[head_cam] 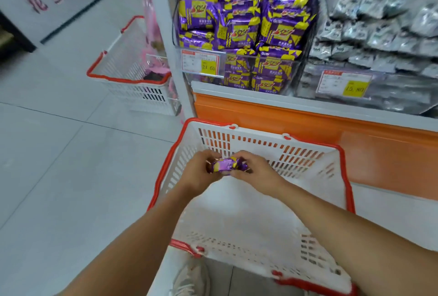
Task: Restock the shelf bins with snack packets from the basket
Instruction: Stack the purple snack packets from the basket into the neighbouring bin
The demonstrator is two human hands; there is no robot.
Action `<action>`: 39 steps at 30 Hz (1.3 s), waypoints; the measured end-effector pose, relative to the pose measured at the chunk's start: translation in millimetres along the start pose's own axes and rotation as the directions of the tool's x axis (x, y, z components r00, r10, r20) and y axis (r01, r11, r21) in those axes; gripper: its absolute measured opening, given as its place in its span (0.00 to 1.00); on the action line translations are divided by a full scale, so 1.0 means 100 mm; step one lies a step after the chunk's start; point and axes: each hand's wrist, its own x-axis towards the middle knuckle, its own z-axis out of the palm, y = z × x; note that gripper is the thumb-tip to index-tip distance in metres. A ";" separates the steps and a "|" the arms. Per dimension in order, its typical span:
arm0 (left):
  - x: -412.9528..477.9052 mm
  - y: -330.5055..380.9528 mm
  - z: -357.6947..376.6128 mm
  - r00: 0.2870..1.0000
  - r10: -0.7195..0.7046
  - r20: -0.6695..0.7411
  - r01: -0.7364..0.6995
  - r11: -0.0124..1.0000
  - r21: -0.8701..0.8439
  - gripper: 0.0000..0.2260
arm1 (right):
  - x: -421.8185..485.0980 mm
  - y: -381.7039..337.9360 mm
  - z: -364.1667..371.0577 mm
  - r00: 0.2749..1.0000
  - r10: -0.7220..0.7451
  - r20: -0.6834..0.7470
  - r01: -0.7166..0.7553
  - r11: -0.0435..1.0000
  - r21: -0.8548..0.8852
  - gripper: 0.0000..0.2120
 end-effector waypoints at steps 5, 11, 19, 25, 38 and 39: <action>-0.31 0.39 -0.30 0.996 0.083 -0.039 -0.085 0.994 -0.063 0.10 | -0.26 -0.47 -0.12 0.987 -0.122 -0.106 0.132 0.987 0.093 0.11; -0.61 0.79 -0.52 0.986 0.163 -0.035 -0.165 0.983 -0.085 0.14 | -0.46 -1.07 -0.22 0.964 -0.234 -0.124 0.240 0.970 0.032 0.17; -0.88 1.15 -0.90 0.983 0.065 -0.173 -0.128 0.915 -0.384 0.11 | -0.47 -1.50 -0.29 0.950 -0.299 -0.086 0.279 0.942 -0.186 0.17; -0.77 1.25 -1.03 0.933 0.188 -0.307 -0.240 0.961 -0.140 0.14 | -0.39 -1.77 -0.29 0.911 -0.385 -0.151 0.313 0.881 -0.355 0.10; 0.16 1.77 -1.64 0.834 0.244 -0.495 -0.284 0.959 -0.005 0.15 | 0.30 -2.22 -1.05 0.633 -0.722 -0.280 0.193 0.497 -0.846 0.23; 0.25 1.81 -1.66 0.824 0.266 -0.501 -0.278 0.959 0.051 0.15 | 0.35 -2.23 -1.11 0.666 -0.700 -0.259 0.150 0.465 -0.872 0.24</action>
